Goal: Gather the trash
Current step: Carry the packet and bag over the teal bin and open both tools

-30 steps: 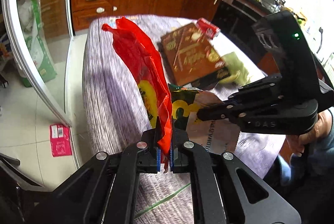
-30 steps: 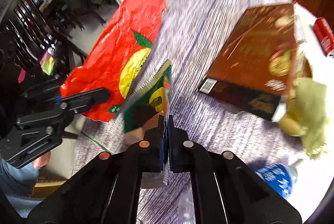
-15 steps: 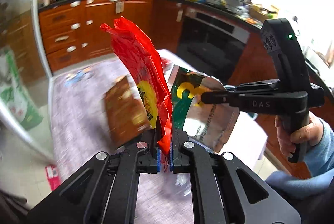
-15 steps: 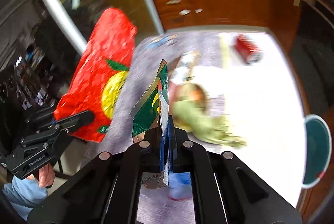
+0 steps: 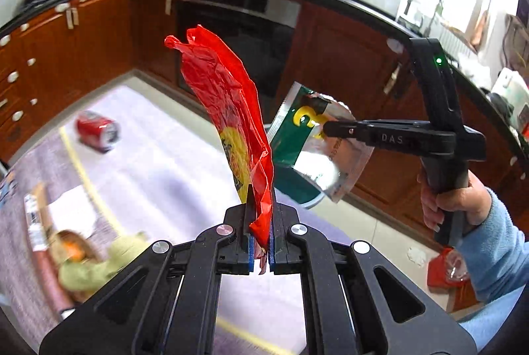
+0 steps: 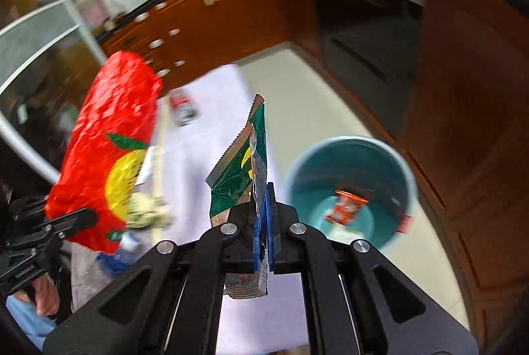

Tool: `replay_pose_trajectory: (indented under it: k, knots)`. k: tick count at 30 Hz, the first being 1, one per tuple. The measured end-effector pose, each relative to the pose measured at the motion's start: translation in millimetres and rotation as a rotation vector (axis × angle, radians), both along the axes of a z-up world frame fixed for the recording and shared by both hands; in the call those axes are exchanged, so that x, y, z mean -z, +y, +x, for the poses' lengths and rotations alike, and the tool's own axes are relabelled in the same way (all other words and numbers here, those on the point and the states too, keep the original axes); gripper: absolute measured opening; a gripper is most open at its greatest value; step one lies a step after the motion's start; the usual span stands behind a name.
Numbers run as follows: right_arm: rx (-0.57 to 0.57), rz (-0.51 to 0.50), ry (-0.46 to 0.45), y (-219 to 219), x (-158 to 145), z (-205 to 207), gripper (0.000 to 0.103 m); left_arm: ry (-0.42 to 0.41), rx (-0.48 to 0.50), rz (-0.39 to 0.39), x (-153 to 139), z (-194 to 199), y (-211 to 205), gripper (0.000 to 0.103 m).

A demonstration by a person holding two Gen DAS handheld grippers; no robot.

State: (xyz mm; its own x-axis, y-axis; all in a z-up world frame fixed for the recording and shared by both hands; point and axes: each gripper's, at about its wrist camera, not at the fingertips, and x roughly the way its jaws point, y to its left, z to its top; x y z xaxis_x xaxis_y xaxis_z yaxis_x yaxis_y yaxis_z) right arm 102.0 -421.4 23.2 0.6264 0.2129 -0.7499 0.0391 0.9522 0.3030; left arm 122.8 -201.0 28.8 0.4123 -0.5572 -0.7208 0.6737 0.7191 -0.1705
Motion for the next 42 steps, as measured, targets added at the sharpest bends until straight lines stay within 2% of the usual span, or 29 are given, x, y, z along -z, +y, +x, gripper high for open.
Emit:
replay_pose_trajectory:
  k: [6, 12, 18, 20, 21, 22, 24, 26, 28, 33, 42]
  knots:
    - [0.105, 0.007, 0.057, -56, 37, -1, 0.004, 0.037, 0.050, 0.053, 23, 19, -51, 0.006]
    - [0.128, 0.023, 0.124, -85, 72, 17, 0.005, 0.068, 0.078, 0.070, 37, 42, -85, 0.006]
    - [0.121, 0.037, 0.176, -94, 98, 39, 0.007, 0.110, 0.094, 0.082, 54, 59, -95, 0.006]
    - [0.120, 0.047, 0.187, -97, 105, 44, 0.011, 0.127, 0.096, 0.081, 60, 67, -99, 0.006]
    - [0.120, 0.055, 0.191, -97, 107, 47, 0.018, 0.131, 0.097, 0.081, 61, 69, -100, 0.006]
    - [0.122, 0.062, 0.191, -98, 109, 49, 0.032, 0.137, 0.097, 0.081, 63, 72, -101, 0.006]
    - [0.129, 0.065, 0.187, -98, 111, 53, 0.051, 0.147, 0.100, 0.079, 67, 75, -102, 0.006]
    - [0.135, 0.071, 0.179, -101, 114, 53, 0.059, 0.161, 0.104, 0.077, 71, 78, -103, 0.006]
    - [0.148, 0.083, 0.184, -102, 117, 55, 0.072, 0.193, 0.114, 0.075, 78, 82, -109, 0.006]
    - [0.188, 0.110, 0.188, -109, 114, 56, 0.077, 0.218, 0.174, 0.089, 88, 79, -129, 0.006]
    - [0.237, 0.075, 0.154, -120, 93, 39, 0.078, 0.323, 0.226, 0.072, 121, 80, -159, 0.006]
